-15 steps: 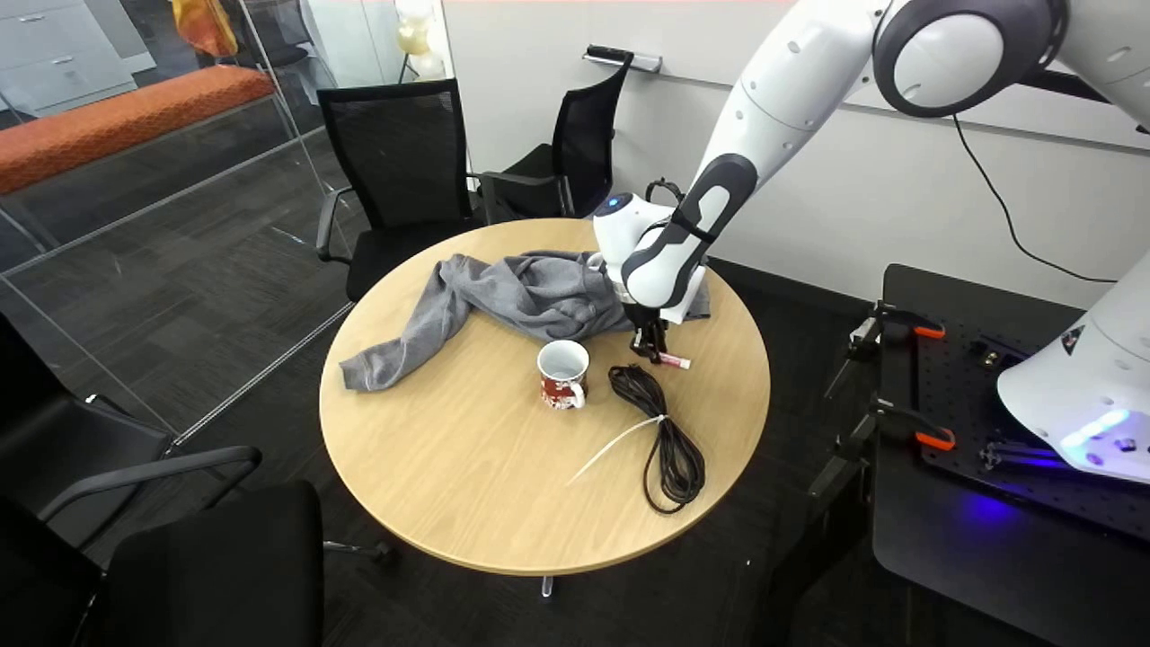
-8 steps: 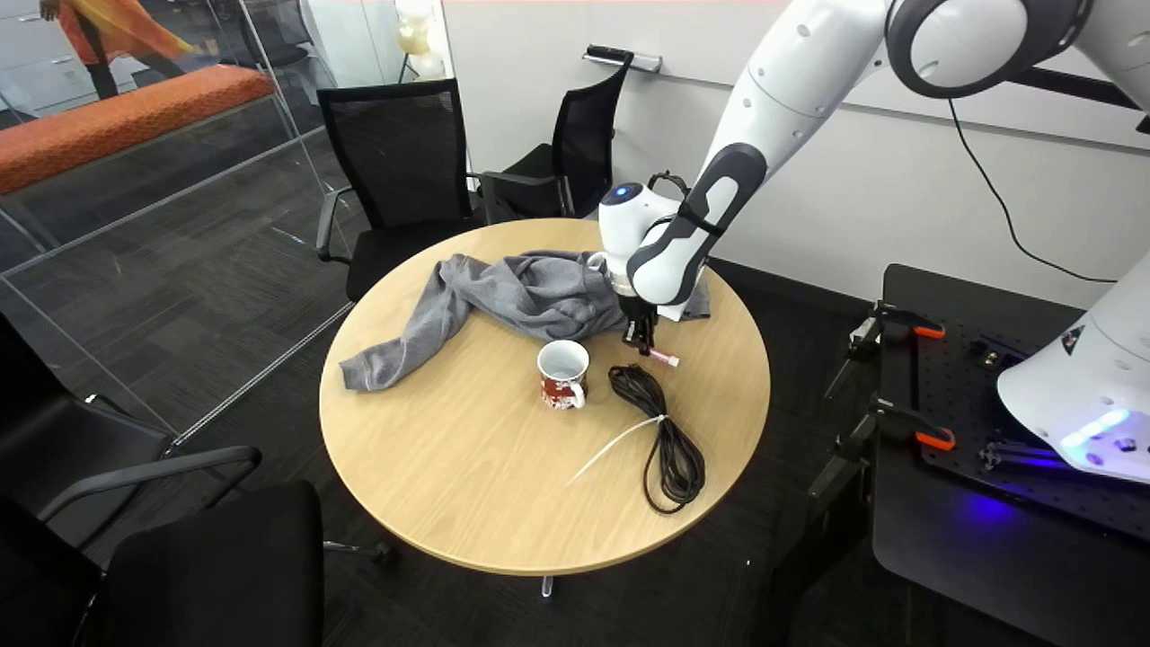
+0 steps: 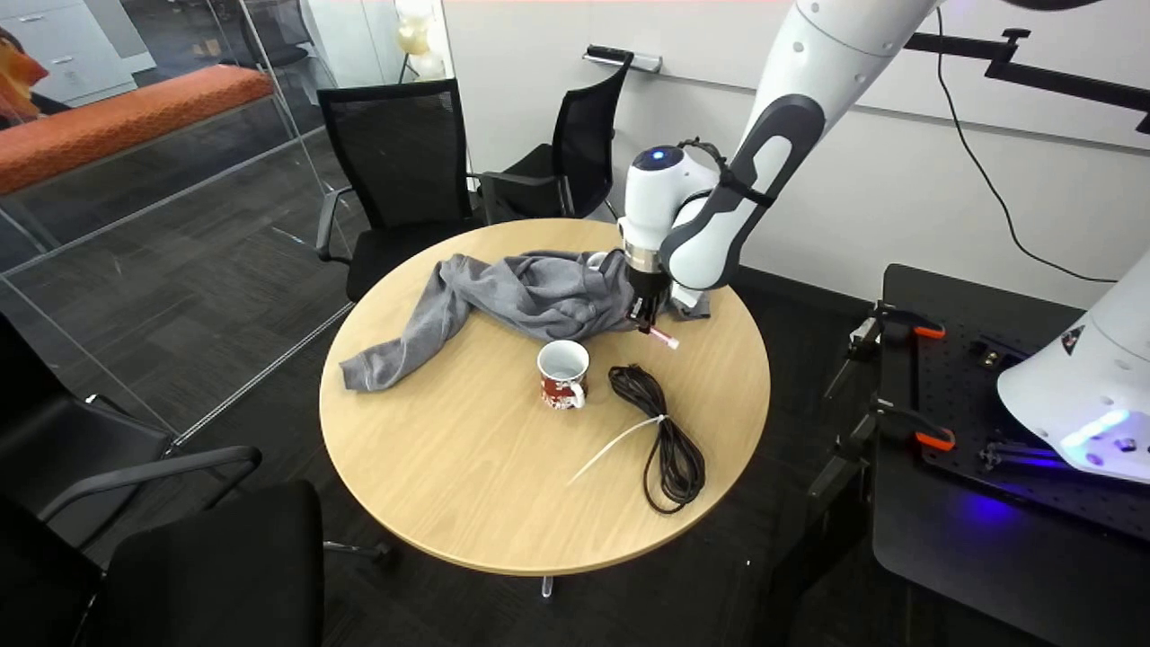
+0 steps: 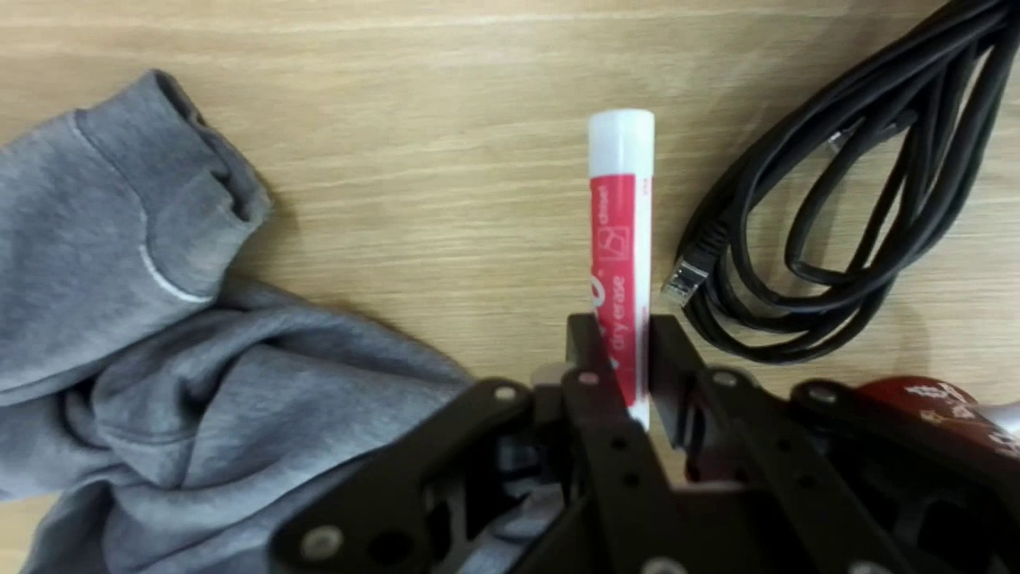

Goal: Put the orange marker in the mug

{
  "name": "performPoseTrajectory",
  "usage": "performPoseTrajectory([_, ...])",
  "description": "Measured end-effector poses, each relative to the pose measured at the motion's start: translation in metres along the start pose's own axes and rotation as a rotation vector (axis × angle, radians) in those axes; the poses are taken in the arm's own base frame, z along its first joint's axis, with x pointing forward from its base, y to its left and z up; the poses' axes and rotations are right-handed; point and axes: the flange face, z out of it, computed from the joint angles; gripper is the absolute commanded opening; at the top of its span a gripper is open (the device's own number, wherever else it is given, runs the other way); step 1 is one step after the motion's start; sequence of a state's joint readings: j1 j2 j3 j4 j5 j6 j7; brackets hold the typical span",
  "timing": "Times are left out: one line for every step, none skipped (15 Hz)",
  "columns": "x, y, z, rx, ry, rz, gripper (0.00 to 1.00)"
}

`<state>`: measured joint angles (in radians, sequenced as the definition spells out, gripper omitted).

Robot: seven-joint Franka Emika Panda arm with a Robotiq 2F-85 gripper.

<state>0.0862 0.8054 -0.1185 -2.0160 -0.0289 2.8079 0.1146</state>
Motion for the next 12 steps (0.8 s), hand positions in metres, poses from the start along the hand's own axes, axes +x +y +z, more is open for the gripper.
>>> performPoseTrajectory([-0.005, 0.000, -0.012, -0.006, 0.016, 0.017, 0.05])
performPoseTrajectory([-0.010, 0.001, -0.023, -0.012, 0.029, 0.040, 0.05])
performPoseTrajectory([-0.014, 0.002, -0.035, -0.017, 0.043, 0.065, 0.05])
performPoseTrajectory([-0.017, 0.004, -0.046, -0.021, 0.057, 0.091, 0.05])
performPoseTrajectory([-0.020, 0.007, -0.058, -0.024, 0.073, 0.118, 0.05])
performPoseTrajectory([-0.022, 0.010, -0.070, -0.027, 0.089, 0.143, 0.05])
performPoseTrajectory([-0.023, 0.013, -0.081, -0.028, 0.104, 0.168, 0.05])
performPoseTrajectory([-0.024, 0.016, -0.092, -0.029, 0.119, 0.194, 0.05])
performPoseTrajectory([-0.024, 0.019, -0.103, -0.027, 0.134, 0.219, 0.05])
performPoseTrajectory([-0.023, 0.022, -0.114, -0.025, 0.148, 0.243, 0.05])
performPoseTrajectory([-0.021, 0.025, -0.124, -0.023, 0.159, 0.263, 0.05])
performPoseTrajectory([-0.020, 0.028, -0.133, -0.020, 0.167, 0.276, 0.05])
